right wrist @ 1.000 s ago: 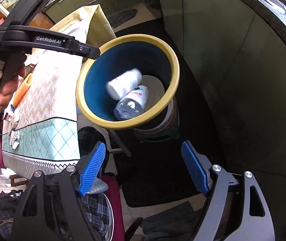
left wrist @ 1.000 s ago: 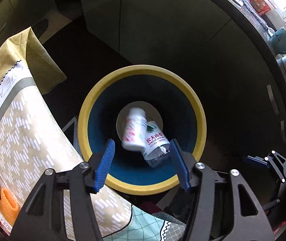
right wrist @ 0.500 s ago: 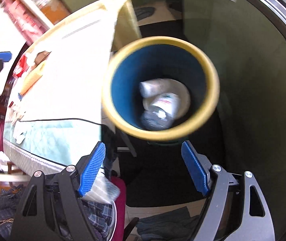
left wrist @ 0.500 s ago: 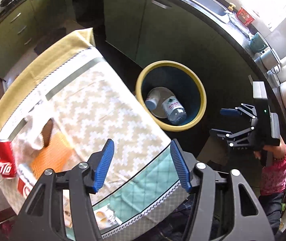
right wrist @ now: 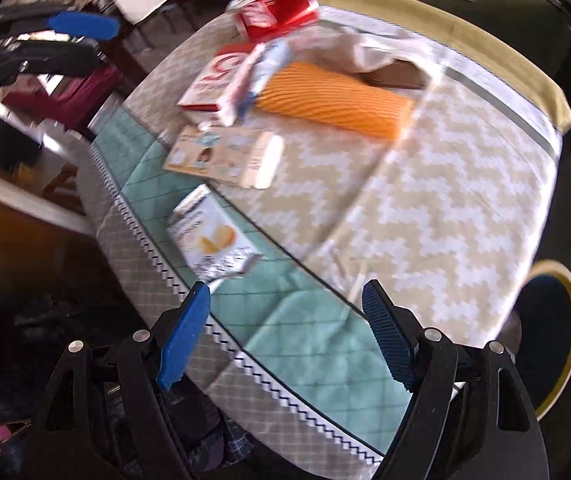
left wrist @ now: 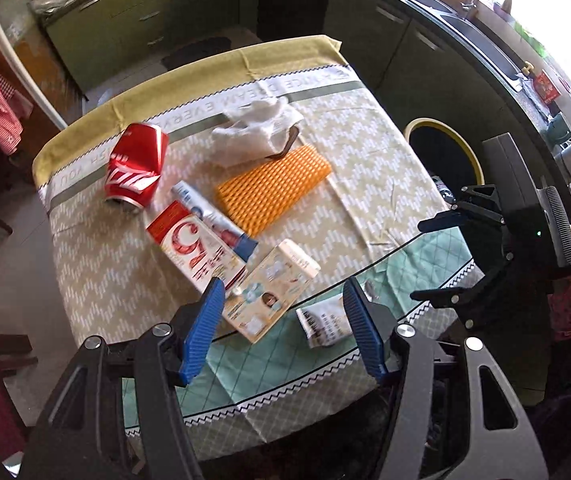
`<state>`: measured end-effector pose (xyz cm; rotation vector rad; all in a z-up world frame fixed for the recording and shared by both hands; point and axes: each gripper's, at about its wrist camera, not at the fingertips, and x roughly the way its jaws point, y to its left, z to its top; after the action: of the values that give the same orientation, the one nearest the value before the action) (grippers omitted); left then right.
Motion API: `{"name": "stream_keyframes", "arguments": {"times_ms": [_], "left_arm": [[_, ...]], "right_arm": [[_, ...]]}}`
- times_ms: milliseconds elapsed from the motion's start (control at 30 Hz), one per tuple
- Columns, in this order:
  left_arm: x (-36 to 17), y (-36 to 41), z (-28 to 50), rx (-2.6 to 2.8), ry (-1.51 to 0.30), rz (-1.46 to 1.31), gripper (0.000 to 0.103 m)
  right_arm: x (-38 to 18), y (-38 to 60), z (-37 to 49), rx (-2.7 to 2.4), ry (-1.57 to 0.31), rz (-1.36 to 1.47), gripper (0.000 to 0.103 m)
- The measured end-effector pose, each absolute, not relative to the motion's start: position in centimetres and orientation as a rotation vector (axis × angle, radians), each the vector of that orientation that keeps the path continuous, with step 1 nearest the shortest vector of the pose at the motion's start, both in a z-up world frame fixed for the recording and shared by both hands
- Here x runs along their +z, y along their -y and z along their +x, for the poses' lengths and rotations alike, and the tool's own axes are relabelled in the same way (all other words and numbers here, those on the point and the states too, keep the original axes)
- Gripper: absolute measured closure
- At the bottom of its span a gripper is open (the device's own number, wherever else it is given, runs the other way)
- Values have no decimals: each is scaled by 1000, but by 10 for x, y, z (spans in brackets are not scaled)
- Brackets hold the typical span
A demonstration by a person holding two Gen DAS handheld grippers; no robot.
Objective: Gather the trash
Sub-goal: 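Grasp the white snack packet with the right gripper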
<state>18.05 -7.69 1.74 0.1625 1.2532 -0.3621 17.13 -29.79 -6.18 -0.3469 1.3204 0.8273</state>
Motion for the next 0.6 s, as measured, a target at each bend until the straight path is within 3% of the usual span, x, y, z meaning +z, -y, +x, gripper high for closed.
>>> {"name": "stream_keyframes", "arguments": {"times_ms": [433, 600], "left_arm": [[3, 11, 148, -273, -1275, 114, 44], [-2, 4, 146, -265, -1287, 109, 44]], "right_arm": [[-110, 184, 155, 999, -1369, -756, 26], [-127, 174, 159, 985, -1381, -755, 45]]}}
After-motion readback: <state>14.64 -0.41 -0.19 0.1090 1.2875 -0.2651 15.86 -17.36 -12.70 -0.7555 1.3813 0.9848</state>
